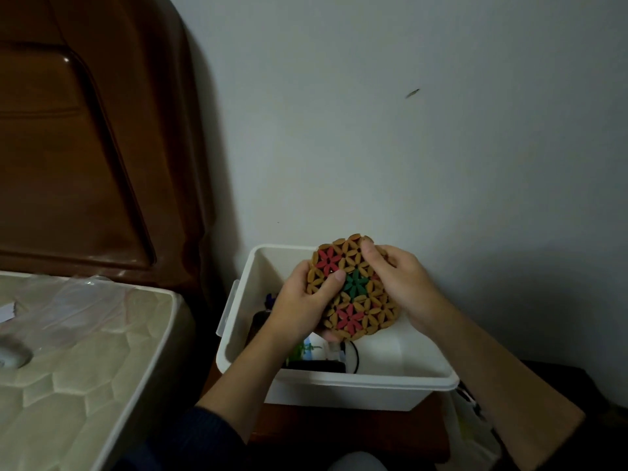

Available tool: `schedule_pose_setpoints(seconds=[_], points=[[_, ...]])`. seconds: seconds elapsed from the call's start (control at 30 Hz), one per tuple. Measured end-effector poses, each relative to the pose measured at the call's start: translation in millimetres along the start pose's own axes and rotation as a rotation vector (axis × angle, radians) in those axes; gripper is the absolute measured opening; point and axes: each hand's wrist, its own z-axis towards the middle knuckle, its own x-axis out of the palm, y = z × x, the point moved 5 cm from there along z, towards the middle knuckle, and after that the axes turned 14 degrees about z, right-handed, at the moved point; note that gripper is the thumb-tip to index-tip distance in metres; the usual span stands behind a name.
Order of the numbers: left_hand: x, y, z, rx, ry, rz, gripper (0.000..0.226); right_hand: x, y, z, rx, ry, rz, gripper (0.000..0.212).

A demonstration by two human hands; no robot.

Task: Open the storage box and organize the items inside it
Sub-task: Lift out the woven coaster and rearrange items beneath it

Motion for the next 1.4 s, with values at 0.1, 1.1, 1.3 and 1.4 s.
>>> schedule_pose_setpoints(seconds=[0.1,1.1,1.3,1.4], points=[[14,-2,7,0.032,0.080,0.011,0.041,-31,4,3,0.090,0.141,0.011,0.056],[94,114,75,0.410,0.813,1.885,0.054,-69,-57,61,0.287,0.499,-1.033,0.044],[111,129,67,0.564,1.088,1.969,0.055,-67,-53,65,0.287,0.461,-1.229,0.054],[111,129,68,0.575,1.168,1.983,0.058,-62,-58,62,0.303,0.476,-1.263,0.053]])
